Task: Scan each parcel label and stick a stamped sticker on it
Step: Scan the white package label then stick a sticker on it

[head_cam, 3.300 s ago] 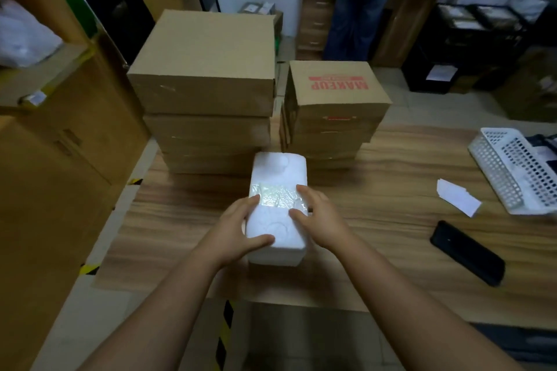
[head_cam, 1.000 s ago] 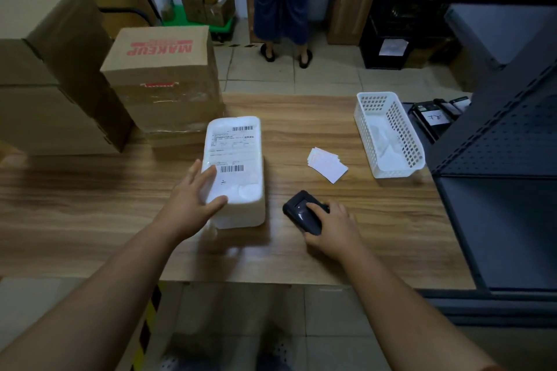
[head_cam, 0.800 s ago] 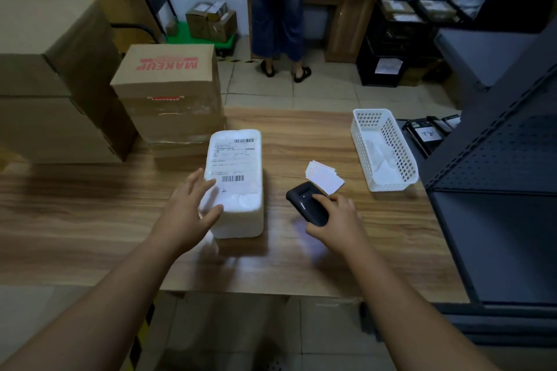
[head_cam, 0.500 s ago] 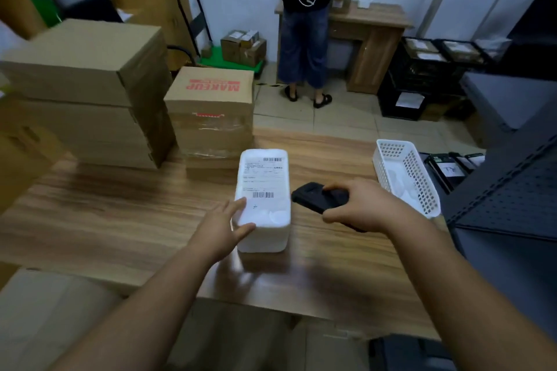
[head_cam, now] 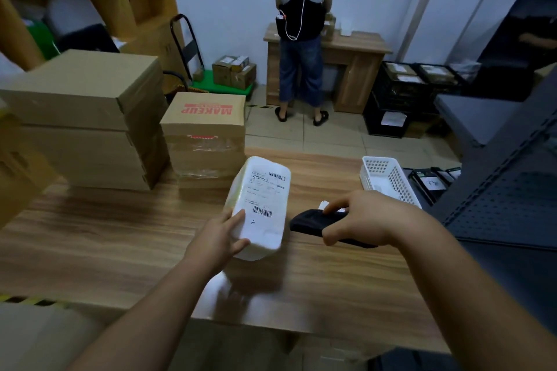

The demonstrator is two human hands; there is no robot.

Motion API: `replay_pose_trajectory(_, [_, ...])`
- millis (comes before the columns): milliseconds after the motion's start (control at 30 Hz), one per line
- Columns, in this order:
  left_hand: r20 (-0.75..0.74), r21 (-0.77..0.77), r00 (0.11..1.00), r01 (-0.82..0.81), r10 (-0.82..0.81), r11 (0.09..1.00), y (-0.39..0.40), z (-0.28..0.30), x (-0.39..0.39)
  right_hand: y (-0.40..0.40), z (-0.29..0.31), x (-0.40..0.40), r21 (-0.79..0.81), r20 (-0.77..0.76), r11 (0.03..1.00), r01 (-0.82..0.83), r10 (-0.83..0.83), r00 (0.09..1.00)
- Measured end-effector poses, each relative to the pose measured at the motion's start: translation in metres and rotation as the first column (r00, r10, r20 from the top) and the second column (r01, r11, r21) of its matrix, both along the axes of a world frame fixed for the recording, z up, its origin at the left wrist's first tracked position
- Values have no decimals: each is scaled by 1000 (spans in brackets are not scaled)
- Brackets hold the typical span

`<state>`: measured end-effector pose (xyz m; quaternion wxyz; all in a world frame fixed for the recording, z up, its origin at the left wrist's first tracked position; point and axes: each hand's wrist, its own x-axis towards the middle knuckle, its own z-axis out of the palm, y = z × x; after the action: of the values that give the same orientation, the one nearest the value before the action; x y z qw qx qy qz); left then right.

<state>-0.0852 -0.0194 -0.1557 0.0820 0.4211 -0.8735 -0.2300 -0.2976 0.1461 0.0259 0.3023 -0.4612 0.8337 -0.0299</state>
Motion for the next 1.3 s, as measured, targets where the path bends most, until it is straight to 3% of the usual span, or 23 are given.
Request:
replay_pose_trajectory(167, [-6,-19,1000,0,0,1000,-6,1,2,5,-4,-11,-42,44,999,17,-15,999])
replay_pose_trajectory(267, [-144,123,986,-70,87,990,-6,0,0,2,-26,-28,-97,45,995,33,-29,999])
replay_pose_trajectory(367, [-199,293,965,-105,168,950,-6,-9,-1,1,-82,-46,-131,-52,991,-7,0,999])
replay_pose_trajectory(467, [-117,328,976,-139,186,935,-7,-20,-3,8,-153,-53,-135,-103,991,11,-25,994])
replay_pose_trajectory(567, [-139,367,966,-153,216,918,-14,-22,-5,13,-209,-52,-127,-99,991,43,-56,993])
replay_pose_trajectory(667, [-126,299,971,-158,203,941,-19,-23,-10,10,-251,-52,-130,-120,991,34,-50,992])
replay_pose_trajectory(833, [-166,4,980,-108,107,994,-20,-19,-30,6,-290,-48,-151,-153,988,-22,-1,988])
replay_pose_trajectory(967, [-52,-129,999,6,-12,992,-28,-17,-55,4,-302,-55,-142,-137,988,-67,48,989])
replay_pose_trajectory(1067, [53,-129,998,28,-22,991,-36,-19,-70,-15,-298,-82,-264,-85,952,153,-181,980])
replay_pose_trajectory(1167, [99,-70,995,-8,15,997,-39,-25,-77,-46,-293,-123,-327,-42,846,421,-458,888])
replay_pose_trajectory(1300, [133,-22,991,-18,20,1000,-38,-26,-75,-68,-299,-148,-177,-178,879,442,-471,864])
